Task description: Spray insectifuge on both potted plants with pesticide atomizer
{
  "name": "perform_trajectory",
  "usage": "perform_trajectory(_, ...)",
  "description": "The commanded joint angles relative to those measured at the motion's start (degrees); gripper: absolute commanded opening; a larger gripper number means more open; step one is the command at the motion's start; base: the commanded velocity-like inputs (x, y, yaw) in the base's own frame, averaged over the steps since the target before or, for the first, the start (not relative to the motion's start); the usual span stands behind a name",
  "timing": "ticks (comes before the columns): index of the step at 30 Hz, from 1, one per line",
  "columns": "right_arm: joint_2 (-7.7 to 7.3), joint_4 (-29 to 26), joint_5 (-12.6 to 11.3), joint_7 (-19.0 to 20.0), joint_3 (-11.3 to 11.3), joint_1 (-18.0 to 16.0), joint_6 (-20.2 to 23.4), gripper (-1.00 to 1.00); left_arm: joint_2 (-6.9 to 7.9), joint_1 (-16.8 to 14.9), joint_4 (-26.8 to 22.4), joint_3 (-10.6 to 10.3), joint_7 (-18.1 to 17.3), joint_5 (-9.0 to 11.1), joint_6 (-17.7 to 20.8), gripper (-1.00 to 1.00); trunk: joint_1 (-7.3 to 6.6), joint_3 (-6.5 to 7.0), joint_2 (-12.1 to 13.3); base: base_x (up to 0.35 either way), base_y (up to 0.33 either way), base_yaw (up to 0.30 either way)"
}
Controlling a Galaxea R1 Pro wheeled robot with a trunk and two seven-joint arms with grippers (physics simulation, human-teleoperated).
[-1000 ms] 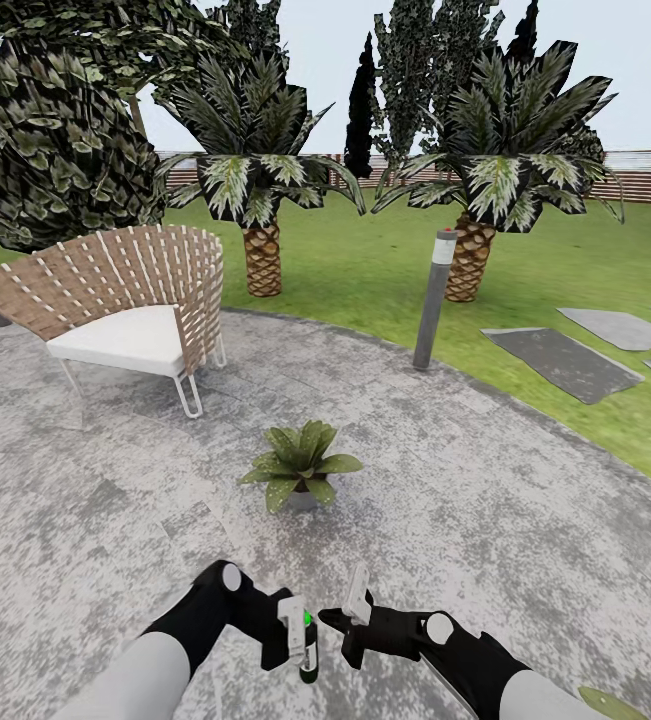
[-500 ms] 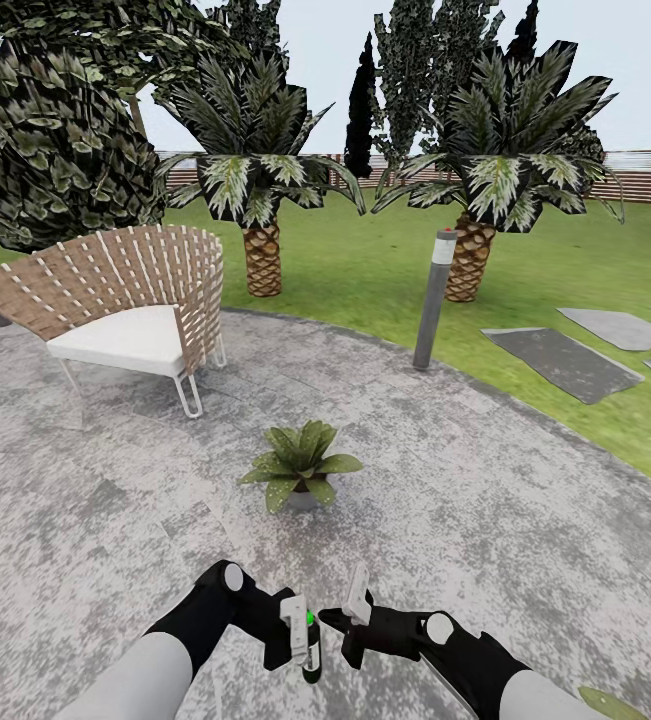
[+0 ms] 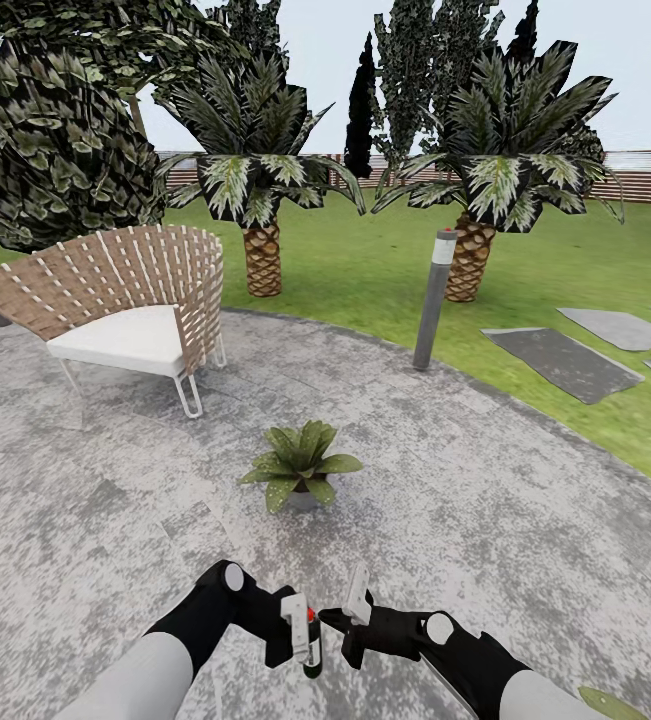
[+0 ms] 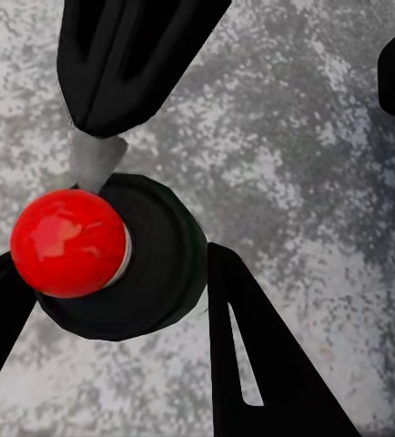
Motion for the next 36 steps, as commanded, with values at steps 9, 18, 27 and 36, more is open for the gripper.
perform_trajectory(9,-0.05,0.1,-0.6,0.1,0.4,-0.1,-0.1,-1.0,4.28,0.9,0.1,0.5,0.0,-0.8,-0.7,-1.0,-0.01,-0.05,0.0,0.0,0.0,0.0)
perform_trajectory(18,-0.54,0.4,-0.5,0.1,0.5,-0.1,-0.1,-1.0,12.55,1.3,1.1,0.7,0.0,-0.5,-0.8,-1.0,-0.01,-0.05,0.0,0.0,0.0,0.0)
perform_trajectory(27,-1.05,3.6,-0.5,-0.1,0.6,-0.1,-0.1,1.0,18.91,7.4,1.2,3.5,3.4,-0.5,-5.6,-1.0,-0.01,-0.05,0.0,0.0,0.0,0.0)
perform_trajectory(36,-1.08,9.9,-0.6,-8.8,0.4,-0.1,-0.2,1.0,20.03,7.8,3.4,18.0,6.4,-0.4,-5.7,-1.0,-0.01,-0.05,0.0,0.0,0.0,0.0)
